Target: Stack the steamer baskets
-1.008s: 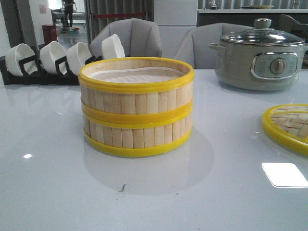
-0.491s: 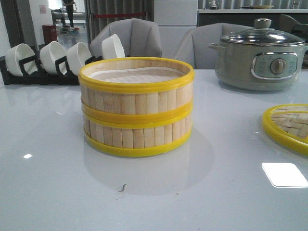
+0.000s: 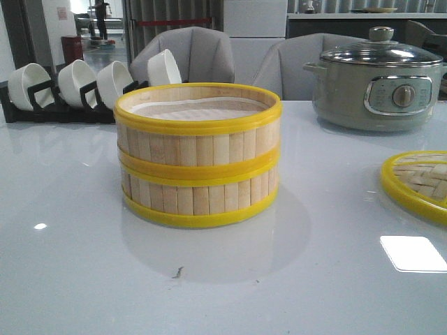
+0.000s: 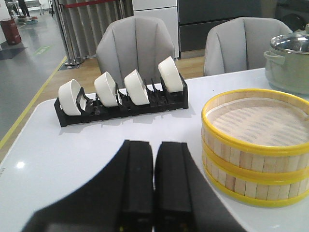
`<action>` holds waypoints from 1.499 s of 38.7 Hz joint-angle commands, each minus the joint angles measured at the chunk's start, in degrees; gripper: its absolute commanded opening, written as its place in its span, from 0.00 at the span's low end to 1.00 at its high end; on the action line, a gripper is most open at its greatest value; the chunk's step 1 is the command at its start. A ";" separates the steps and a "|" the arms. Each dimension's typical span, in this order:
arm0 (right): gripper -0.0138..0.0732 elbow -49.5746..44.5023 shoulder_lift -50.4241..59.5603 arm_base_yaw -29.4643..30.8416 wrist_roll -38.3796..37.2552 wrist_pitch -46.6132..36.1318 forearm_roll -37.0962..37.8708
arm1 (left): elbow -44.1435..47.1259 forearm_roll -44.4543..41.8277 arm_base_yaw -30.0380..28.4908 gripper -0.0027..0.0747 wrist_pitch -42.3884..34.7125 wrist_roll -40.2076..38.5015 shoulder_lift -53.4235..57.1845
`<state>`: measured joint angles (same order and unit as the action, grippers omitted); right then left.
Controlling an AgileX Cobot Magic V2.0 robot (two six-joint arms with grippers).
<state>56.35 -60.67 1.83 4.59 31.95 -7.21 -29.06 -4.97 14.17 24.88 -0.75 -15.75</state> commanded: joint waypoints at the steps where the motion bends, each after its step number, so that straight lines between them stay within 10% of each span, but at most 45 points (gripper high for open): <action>1: 0.75 2.17 0.76 0.00 0.60 -4.00 -0.04 | -1.49 -0.04 0.00 0.14 -5.58 -0.53 -0.69; 8: 0.72 2.17 0.76 0.00 0.60 -4.02 -0.04 | -1.49 -0.04 0.00 0.14 -5.58 -0.53 -0.69; 18: 0.21 2.17 0.76 0.00 0.45 -2.07 -0.15 | -1.49 -0.04 0.00 0.14 -5.58 -0.53 -0.69; 33: 0.27 2.17 -0.07 0.00 -0.10 4.24 -1.62 | -1.49 -0.04 0.00 0.14 -5.58 -0.53 -0.69; 41: 0.67 2.17 -3.64 0.00 0.61 9.23 -1.62 | -1.49 -0.04 0.00 0.14 -5.58 -0.53 -0.69; 58: 0.57 2.17 -12.67 0.07 0.61 3.65 -1.17 | -1.49 -0.04 0.00 0.14 -5.58 -0.53 -0.69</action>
<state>56.44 -72.93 1.83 4.52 40.03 -8.20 -28.98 -4.97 14.17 24.80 -0.75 -15.75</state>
